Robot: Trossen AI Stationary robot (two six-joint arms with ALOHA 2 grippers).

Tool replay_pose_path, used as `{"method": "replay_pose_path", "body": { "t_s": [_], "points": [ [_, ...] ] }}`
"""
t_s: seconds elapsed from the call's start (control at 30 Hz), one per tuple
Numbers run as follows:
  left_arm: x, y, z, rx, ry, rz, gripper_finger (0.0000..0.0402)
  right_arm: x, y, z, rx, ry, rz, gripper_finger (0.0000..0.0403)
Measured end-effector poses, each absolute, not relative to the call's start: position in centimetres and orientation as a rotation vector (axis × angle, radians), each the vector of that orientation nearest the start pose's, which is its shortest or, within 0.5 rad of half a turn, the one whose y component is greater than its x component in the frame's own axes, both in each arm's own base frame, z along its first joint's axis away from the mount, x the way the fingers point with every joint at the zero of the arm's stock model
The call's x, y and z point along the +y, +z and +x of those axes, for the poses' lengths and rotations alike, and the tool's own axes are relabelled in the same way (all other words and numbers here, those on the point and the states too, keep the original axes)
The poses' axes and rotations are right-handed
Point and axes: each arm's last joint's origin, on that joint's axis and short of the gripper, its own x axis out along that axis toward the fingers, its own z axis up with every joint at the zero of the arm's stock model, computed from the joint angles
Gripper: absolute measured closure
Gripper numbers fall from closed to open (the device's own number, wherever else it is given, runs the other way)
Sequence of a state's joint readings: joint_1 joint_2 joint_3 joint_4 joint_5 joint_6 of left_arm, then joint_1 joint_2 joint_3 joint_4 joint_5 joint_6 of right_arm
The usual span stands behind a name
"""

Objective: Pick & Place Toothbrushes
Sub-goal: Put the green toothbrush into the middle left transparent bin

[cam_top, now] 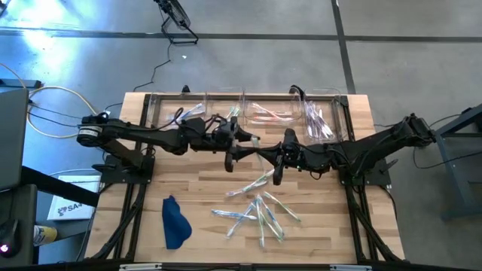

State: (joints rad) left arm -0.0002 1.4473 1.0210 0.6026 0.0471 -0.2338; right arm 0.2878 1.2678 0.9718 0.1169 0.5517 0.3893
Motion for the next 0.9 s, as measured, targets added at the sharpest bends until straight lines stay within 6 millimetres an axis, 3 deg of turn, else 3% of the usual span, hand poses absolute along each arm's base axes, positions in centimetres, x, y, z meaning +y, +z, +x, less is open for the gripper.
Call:
{"method": "replay_pose_path", "body": {
  "t_s": [0.37, 0.9],
  "points": [
    [-0.13, 33.64, 33.03, -0.175, -0.064, -0.229, 0.0292, 6.55, 32.44, 27.64, 0.111, -0.313, 0.309, 0.0399],
    [-0.13, 33.62, 33.03, -0.174, -0.061, -0.202, 0.0350, 6.52, 32.42, 27.64, 0.112, -0.318, 0.306, 0.0399]
  ]
}}
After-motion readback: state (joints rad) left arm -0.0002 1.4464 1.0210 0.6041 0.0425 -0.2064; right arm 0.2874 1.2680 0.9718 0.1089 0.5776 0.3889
